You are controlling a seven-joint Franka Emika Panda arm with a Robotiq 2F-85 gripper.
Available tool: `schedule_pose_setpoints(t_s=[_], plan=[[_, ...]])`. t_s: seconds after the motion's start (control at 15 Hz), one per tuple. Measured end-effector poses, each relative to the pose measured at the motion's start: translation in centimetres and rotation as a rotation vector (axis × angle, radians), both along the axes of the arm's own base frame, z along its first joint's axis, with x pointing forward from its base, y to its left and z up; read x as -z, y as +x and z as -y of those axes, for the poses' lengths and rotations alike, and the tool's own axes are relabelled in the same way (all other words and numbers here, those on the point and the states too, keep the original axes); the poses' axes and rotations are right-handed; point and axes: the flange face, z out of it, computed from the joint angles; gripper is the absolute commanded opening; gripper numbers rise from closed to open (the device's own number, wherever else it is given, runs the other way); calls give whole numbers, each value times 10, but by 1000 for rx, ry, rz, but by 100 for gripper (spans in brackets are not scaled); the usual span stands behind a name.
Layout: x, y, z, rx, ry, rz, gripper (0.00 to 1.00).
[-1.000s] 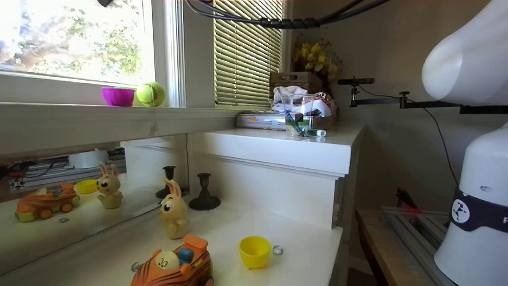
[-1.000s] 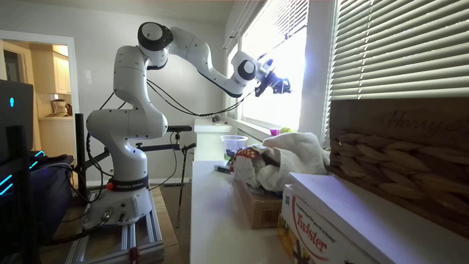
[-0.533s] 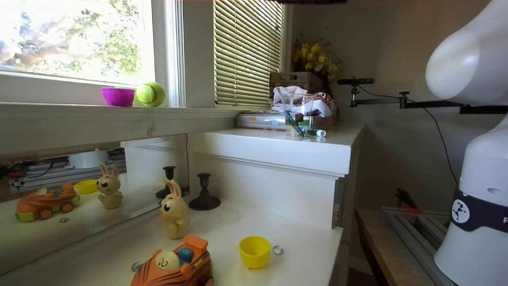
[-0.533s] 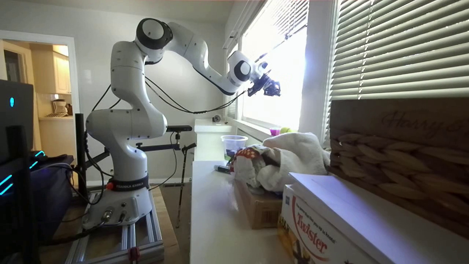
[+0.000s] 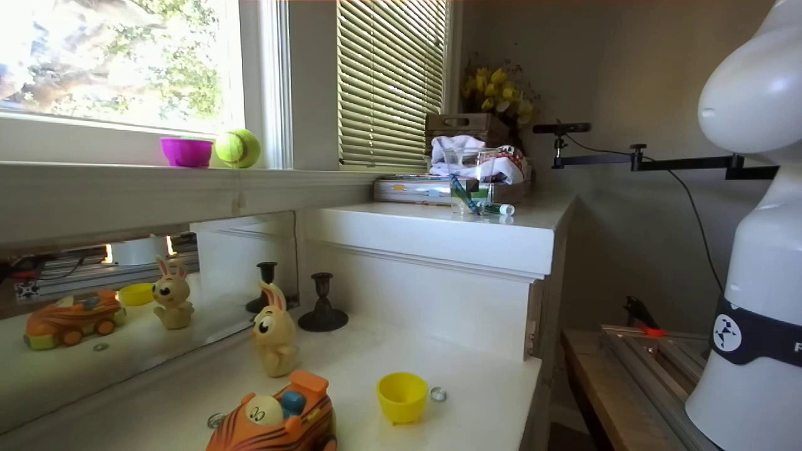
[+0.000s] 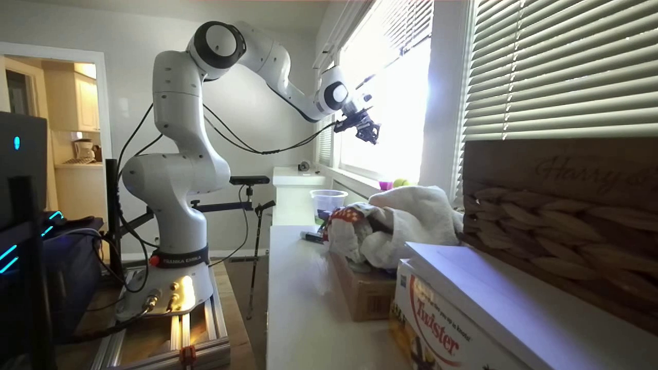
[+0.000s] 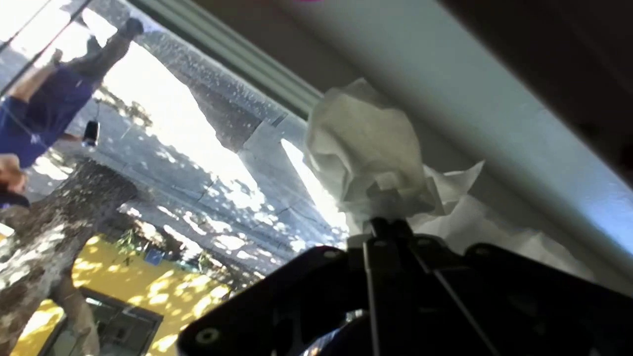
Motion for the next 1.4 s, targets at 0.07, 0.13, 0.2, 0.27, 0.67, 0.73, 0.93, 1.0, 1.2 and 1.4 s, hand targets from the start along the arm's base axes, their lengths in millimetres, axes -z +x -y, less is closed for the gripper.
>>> schedule_pose_setpoints(t_s=[0.07,0.13,0.2,0.27,0.67,0.73,0.93,1.0,1.2,1.4], plan=[[0,-1,-2,3,30,-41,1],[-1,-3,-2,-2,62,-82,1],[-2,-5,-3,-4,91,-120,1],[-5,-9,-2,-4,118,-153,1],[-42,-60,48,108,196,-260,1],[-47,-72,62,137,199,-267,1],[-47,-105,104,239,192,-287,1],[-42,-114,116,276,187,-296,1],[-23,-134,148,402,187,-323,1],[0,-146,174,538,198,-347,1]])
